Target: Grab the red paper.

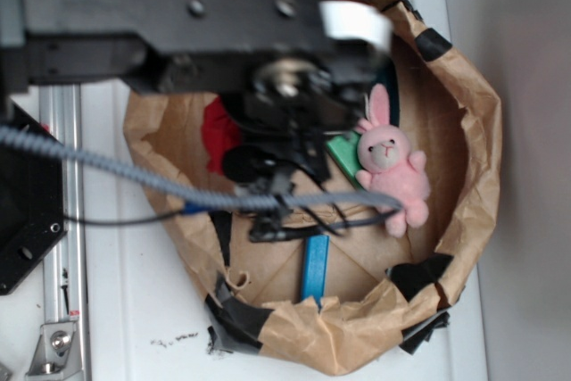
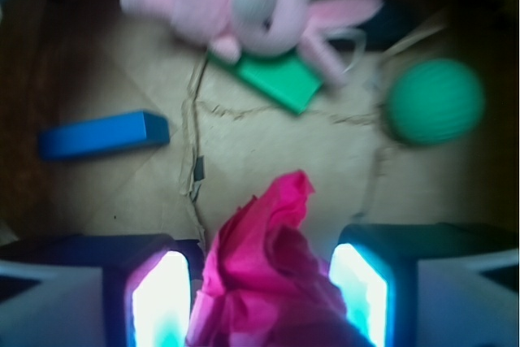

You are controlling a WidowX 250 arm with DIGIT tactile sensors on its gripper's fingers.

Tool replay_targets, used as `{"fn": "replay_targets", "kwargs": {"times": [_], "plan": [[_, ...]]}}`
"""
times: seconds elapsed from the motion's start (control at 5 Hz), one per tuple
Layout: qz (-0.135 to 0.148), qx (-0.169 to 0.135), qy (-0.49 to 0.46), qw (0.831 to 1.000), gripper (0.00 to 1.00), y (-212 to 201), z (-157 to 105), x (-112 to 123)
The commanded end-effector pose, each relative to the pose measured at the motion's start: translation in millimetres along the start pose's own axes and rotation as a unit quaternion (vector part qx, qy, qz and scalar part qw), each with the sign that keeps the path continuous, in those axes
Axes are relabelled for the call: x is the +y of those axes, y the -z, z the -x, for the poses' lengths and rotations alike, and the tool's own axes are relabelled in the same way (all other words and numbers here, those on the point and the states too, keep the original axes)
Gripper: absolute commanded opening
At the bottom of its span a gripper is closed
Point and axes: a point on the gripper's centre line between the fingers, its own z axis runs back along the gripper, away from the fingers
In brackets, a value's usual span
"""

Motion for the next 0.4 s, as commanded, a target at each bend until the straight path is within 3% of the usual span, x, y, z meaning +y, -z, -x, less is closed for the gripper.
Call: {"fn": "replay_targets", "kwargs": {"times": [0.0,0.2], "plan": [[0.052,-0.077,-0.059,0.994,0.0,-12,-1,-24],[0.055,-0.078,-0.056,0.994,0.0,-13,11,-15]]}}
